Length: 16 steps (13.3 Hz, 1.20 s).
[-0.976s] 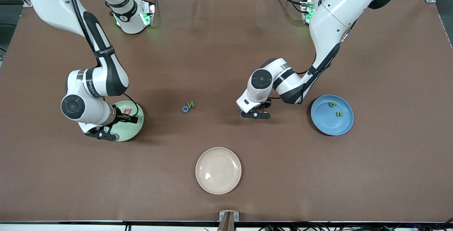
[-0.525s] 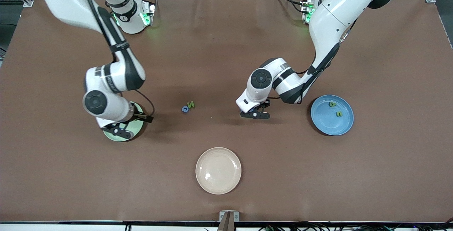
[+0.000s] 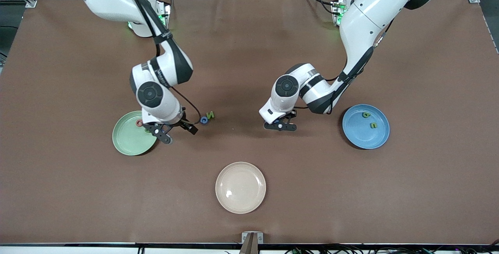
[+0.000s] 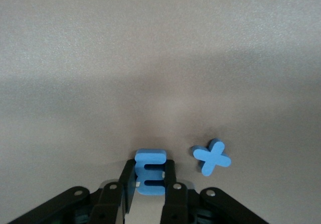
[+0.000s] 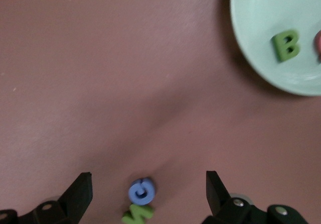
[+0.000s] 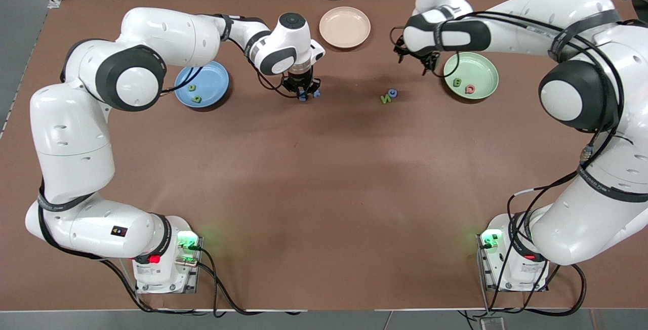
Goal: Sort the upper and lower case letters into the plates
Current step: 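Grasp the blue E with the left gripper while the right gripper reaches the blue c, then carry the E to the blue plate while the right gripper grasps the c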
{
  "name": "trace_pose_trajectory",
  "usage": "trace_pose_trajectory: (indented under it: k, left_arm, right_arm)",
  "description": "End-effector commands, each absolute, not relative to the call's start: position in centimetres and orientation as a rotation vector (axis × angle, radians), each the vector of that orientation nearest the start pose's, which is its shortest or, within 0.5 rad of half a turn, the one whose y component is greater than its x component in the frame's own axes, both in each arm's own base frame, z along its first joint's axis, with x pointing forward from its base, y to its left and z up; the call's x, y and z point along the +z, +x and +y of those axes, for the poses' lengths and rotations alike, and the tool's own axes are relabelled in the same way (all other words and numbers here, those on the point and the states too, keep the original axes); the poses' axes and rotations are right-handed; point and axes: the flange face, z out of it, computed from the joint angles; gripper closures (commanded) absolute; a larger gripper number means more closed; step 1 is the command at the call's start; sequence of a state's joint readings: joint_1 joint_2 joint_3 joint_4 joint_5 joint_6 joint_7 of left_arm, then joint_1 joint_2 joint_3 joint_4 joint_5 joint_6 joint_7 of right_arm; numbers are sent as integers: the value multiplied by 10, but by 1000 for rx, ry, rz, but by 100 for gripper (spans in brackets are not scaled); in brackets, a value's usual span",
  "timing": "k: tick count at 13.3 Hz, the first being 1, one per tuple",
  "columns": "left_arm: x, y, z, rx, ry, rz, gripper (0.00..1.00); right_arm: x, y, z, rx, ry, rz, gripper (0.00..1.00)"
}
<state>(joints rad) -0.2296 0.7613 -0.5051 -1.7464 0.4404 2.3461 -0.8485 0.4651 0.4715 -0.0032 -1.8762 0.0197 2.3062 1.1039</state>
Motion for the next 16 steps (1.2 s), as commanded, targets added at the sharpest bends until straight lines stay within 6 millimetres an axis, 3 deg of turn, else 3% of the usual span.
trace_pose_trajectory:
  k: [1,4,7,9,14,16]
  left_arm:
    - [180,519,-405,56,-3123,131,90]
    - [231,546,-371,4,-3076,148,90]
    - [266,555,-325,31,-3028,193,90]
    - [281,557,-277,52,-3036,194,90]
    - [268,549,-153,116,-3008,325,90]
    - [254,546,-118,96,-3006,374,90]
  right_arm:
    - [232,553,299,9,-2962,1024,0]
    - [216,546,298,4,-2962,1020,9]
    - [201,535,291,13,-2969,1023,17]
    - [191,528,288,-18,-2946,1019,21]
    - [188,519,298,-3,-2947,996,29]
    - [188,517,303,26,-2914,1026,29]
